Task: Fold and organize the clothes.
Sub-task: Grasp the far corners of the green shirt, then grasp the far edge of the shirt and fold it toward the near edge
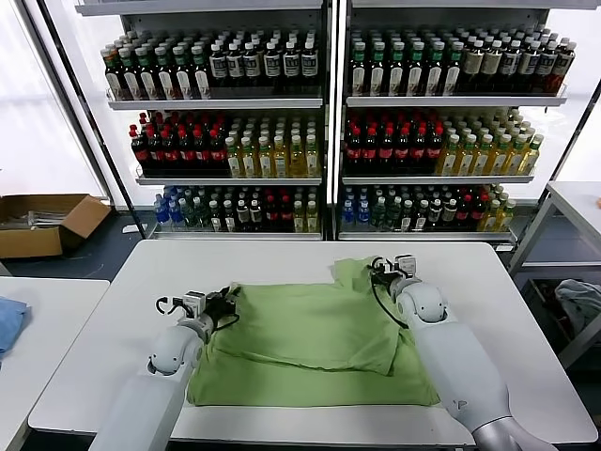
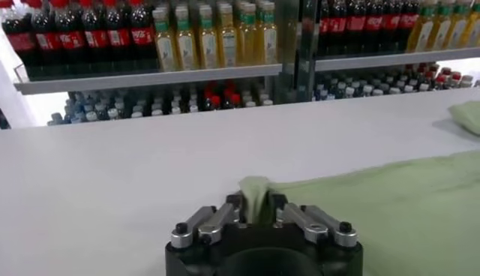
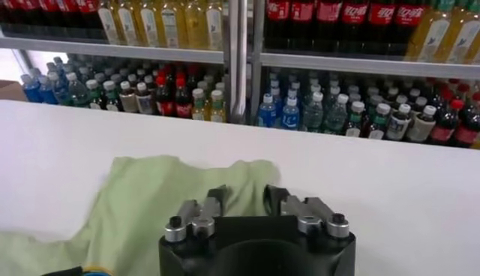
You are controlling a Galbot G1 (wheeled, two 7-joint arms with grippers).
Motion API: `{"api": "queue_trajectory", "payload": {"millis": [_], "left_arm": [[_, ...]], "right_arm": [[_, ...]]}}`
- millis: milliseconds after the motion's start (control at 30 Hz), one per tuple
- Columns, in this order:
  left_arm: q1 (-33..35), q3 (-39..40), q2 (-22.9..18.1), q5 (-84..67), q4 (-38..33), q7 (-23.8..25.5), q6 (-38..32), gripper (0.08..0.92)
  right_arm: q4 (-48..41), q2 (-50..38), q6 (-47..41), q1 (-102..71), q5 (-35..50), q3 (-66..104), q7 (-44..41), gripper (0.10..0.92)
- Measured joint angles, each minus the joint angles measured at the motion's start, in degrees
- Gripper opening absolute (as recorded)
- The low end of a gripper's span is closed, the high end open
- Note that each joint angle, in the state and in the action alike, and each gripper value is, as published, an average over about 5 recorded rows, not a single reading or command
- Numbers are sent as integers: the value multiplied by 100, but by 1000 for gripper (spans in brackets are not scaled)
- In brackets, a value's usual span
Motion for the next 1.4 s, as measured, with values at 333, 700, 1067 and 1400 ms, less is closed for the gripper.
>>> {"api": "queue_trajectory", "payload": {"millis": [333,700,1067,1400], "left_arm": [[4,-13,-45,71,28,-16,-146,89],[118,-164,19,82,-357,-96,-585,89],[452,-332,77,74,-1037,-73,-854,89],[1039,-520,126,179,-1642,-13,-961,89]], "right_arm": [[281,-9,55,-203,54,119,43,106],[1006,-35,318,-447,59,451,47,106],[2075,-109,479,-953,-51,705,199,106],[3212,-41,473,-2006,-303,1020,451,106]]}}
